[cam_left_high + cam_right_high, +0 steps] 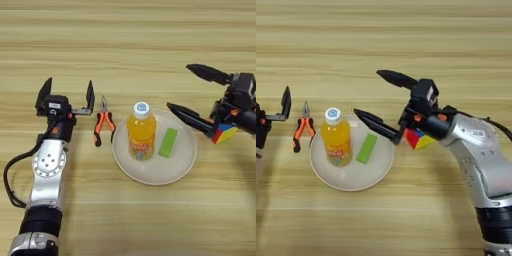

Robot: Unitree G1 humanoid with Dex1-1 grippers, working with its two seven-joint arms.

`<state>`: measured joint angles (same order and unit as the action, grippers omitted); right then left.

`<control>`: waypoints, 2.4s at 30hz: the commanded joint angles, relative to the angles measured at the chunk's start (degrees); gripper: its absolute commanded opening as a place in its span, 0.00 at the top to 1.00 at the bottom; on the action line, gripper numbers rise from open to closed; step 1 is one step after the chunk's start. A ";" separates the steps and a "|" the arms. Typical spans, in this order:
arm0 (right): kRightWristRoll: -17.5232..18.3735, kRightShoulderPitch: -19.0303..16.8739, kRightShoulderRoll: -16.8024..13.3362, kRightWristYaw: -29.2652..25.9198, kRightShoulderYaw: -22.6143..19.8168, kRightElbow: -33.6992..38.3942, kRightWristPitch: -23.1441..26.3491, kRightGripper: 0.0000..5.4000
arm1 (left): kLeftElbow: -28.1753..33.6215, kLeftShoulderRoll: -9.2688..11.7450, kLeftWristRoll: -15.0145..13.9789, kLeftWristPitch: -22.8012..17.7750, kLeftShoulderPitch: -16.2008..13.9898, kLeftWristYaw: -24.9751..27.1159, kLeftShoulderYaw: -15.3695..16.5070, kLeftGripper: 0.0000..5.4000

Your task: Move the objects on the table

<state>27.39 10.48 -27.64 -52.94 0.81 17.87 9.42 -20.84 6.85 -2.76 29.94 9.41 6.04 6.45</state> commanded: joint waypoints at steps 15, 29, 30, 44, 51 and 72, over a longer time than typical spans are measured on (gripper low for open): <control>-10.11 2.03 -2.73 4.27 9.81 -5.59 12.30 0.01 | 0.34 -0.03 0.01 -0.48 0.08 0.38 -0.31 0.00; -18.64 4.99 -0.82 5.29 17.34 -14.39 14.16 0.01 | 1.45 -0.18 0.25 -0.88 -0.67 0.09 -0.58 0.00; -18.92 5.00 -0.78 5.23 17.60 -14.50 14.18 0.01 | 1.49 -0.18 0.25 -0.89 -0.70 0.10 -0.59 0.00; -23.76 6.49 1.12 5.42 20.65 -19.82 13.36 0.01 | 1.59 -0.48 0.58 -0.98 -0.72 -0.25 -1.07 0.00; -25.69 7.77 1.61 5.19 21.26 -22.65 12.31 0.01 | 1.58 -0.59 0.65 -0.87 -0.66 -0.48 -1.34 0.00; -27.17 10.81 0.99 2.48 23.43 -24.98 17.96 0.01 | 1.70 -1.14 1.03 -0.63 -0.35 -0.80 -1.70 0.00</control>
<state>2.11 21.74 -25.44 -50.34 23.08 -5.97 24.62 -19.69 5.71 -2.51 29.66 8.93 5.62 5.21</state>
